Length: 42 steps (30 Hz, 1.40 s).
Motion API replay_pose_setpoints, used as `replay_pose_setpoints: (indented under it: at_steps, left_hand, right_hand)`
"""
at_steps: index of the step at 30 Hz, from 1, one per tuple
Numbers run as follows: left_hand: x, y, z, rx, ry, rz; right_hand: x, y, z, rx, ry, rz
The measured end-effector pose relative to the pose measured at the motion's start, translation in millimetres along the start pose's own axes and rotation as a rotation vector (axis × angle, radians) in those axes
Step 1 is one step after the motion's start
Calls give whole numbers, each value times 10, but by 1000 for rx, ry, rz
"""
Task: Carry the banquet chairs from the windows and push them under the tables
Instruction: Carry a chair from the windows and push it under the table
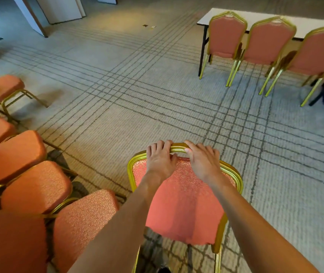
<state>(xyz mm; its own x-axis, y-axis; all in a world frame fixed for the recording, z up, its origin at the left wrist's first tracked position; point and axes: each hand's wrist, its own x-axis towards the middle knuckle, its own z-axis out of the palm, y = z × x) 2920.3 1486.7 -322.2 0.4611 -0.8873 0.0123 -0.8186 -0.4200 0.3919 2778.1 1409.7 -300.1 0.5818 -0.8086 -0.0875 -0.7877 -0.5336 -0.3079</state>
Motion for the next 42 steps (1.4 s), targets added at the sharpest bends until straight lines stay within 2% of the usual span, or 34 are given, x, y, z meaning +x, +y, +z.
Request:
replay_pose_setpoints:
  at_steps: [4, 13, 16, 20, 24, 29, 33, 38, 42]
  left_hand:
    - [243, -60, 53, -15, -32, 7]
    - [297, -24, 2, -105, -83, 12]
    - [324, 81, -9, -60, -161, 25]
    - [335, 401, 101, 25, -234, 97]
    - [431, 464, 169, 90, -191, 60]
    - [757, 459, 219, 104, -185, 102]
    - [1071, 546, 339, 97, -156, 37]
    - [1383, 677, 346, 196, -167, -98]
    - [1608, 894, 387, 246, -189, -93]
  right_hand:
    - [231, 4, -1, 6, -6, 47]
    - [252, 95, -13, 38, -15, 30]
    - [140, 208, -50, 68, -53, 54]
    - [20, 539, -111, 77, -23, 152]
    - [120, 613, -83, 37, -6, 136]
    - [489, 694, -91, 10, 58, 253]
    - [786, 914, -35, -109, 77, 177]
    - [1148, 1083, -110, -64, -7, 113]
    - [1301, 1324, -248, -7, -15, 108]
